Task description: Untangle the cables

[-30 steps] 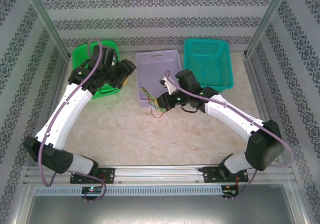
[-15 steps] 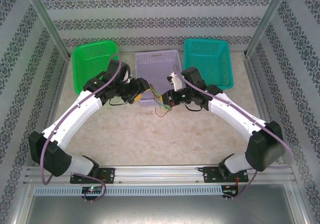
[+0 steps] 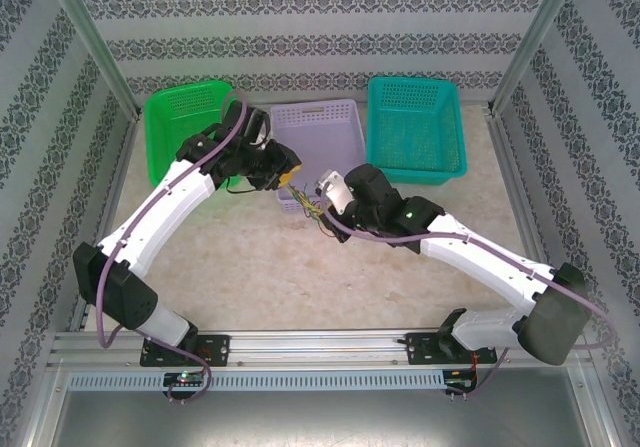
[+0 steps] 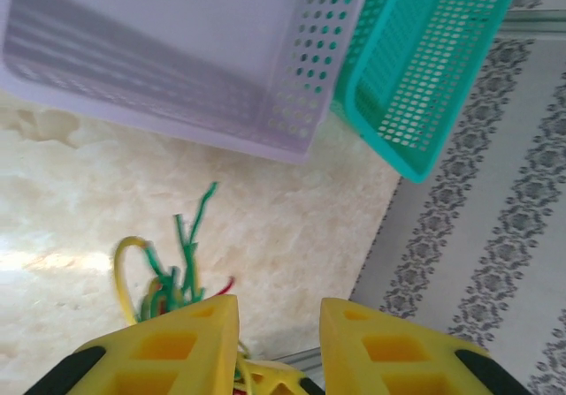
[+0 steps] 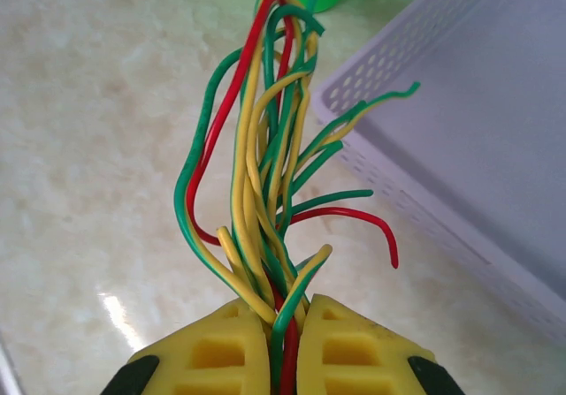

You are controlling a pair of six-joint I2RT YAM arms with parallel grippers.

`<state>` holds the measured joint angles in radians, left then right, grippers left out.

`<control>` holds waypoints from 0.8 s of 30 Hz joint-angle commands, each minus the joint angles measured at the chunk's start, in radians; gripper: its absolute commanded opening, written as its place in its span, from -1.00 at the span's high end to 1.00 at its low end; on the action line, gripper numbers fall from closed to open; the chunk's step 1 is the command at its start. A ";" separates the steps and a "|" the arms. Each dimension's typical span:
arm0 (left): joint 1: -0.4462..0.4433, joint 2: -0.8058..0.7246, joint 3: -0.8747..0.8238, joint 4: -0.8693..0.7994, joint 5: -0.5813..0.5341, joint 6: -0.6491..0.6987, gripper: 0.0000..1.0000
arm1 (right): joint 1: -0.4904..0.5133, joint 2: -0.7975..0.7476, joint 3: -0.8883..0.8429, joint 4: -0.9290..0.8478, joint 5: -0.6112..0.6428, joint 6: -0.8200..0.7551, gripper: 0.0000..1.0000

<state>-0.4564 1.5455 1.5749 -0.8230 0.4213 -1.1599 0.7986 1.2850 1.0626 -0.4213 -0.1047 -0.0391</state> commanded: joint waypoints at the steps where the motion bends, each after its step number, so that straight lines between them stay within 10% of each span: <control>1: -0.004 0.023 0.033 -0.160 -0.018 0.069 0.41 | 0.028 -0.021 -0.009 0.031 0.139 -0.135 1.00; 24: -0.023 0.074 0.056 -0.214 -0.030 0.128 0.58 | 0.095 0.003 -0.009 0.058 0.288 -0.308 1.00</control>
<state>-0.4660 1.6104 1.6024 -0.9699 0.4023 -1.0653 0.8772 1.2854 1.0618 -0.4076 0.1261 -0.2993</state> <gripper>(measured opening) 0.214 0.103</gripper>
